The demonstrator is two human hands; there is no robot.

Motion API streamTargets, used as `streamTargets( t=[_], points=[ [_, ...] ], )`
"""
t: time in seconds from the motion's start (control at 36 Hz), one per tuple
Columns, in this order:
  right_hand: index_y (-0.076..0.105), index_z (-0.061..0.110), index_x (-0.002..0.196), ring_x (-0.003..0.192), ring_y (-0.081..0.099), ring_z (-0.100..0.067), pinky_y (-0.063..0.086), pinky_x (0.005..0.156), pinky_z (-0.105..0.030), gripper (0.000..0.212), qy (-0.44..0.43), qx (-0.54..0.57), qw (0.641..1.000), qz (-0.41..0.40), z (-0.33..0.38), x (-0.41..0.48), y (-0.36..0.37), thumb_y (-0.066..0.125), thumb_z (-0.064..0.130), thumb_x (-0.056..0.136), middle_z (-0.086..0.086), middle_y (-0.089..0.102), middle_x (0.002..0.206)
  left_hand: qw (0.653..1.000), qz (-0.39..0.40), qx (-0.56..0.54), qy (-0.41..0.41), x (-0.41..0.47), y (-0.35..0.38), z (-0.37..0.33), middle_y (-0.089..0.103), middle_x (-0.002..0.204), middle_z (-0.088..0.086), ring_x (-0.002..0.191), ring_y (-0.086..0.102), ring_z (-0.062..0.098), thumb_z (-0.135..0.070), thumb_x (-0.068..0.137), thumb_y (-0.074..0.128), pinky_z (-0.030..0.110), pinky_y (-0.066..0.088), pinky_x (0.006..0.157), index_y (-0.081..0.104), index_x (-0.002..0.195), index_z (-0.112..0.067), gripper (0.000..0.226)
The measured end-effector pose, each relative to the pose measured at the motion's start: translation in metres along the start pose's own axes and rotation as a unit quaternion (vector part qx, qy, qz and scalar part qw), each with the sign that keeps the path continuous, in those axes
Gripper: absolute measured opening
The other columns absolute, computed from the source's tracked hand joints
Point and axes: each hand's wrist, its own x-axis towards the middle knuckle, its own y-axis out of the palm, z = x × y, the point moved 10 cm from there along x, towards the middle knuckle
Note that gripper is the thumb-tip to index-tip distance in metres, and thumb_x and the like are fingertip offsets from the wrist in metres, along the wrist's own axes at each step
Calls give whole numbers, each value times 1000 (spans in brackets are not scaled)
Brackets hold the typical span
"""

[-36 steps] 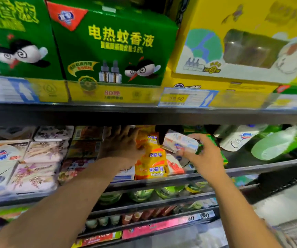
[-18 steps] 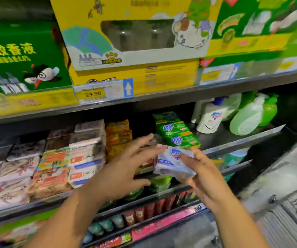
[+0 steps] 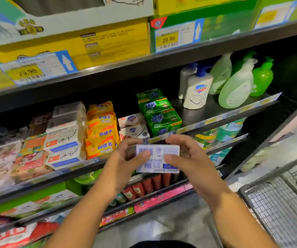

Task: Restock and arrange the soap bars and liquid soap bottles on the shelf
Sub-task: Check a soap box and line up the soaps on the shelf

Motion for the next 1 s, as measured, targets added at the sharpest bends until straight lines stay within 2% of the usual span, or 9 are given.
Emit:
streamTargets(
  t=[0.11,0.22,0.28,0.44,0.61,0.78,0.89,0.94,1.0],
  points=[
    [66,33,111,107,63,-5,55,79,-24,35,-21,-48,998,-26,-5,3,-8,72,8,87,11,67,114,1000,13,19,-9,-11,2,16,68,122,-2,108,66,23,-28,76,87,40,58,88,58,131,-33,62],
    [72,27,91,89,64,-17,51,80,-36,13,30,-47,998,-2,-19,6,-1,68,15,91,-5,68,93,991,83,103,15,-34,2,27,35,153,-19,141,40,6,-33,58,91,39,49,105,67,120,-43,67],
    [74,25,90,94,64,-26,51,85,-45,6,87,1,995,40,-32,9,9,70,23,88,-8,71,94,984,68,160,36,-43,-2,26,40,147,-25,139,41,3,-36,62,87,38,46,108,64,122,-48,65],
    [61,21,128,110,68,-27,59,79,-32,74,171,39,952,250,-55,1,51,87,15,59,-7,68,123,992,-67,110,13,-67,-40,43,57,137,-16,129,53,10,-42,71,79,37,47,105,64,121,-46,53],
    [73,17,94,88,72,-18,55,74,-24,26,110,-55,965,232,-52,6,76,82,19,70,-2,75,101,990,-138,-9,-19,-91,-62,51,72,117,-1,108,67,14,-23,85,73,23,53,84,65,122,-19,39],
    [58,34,122,94,65,5,54,80,-23,43,76,-115,974,178,-57,7,101,72,14,87,15,58,133,969,-243,-37,17,-104,-96,47,64,126,-10,87,64,7,-24,85,77,21,56,70,59,126,-38,47],
    [69,37,106,117,61,-7,52,91,-46,18,73,-111,971,198,-62,7,124,71,33,89,18,63,129,987,-147,-48,42,-106,-105,51,50,142,-11,120,59,12,-38,58,94,33,56,88,69,117,-36,64],
    [69,28,115,115,66,-26,57,84,-46,50,129,-46,960,243,-73,3,140,82,49,72,5,67,128,990,-131,-33,37,-111,-116,54,44,147,-6,124,57,15,-37,56,95,39,55,94,66,122,-40,72],
    [61,17,129,110,68,-32,59,79,-36,76,169,32,939,300,-76,-2,161,92,37,62,-6,67,129,988,-152,-6,25,-118,-134,57,52,140,4,117,60,30,-27,61,92,56,53,95,63,124,-42,71]
  ],
)
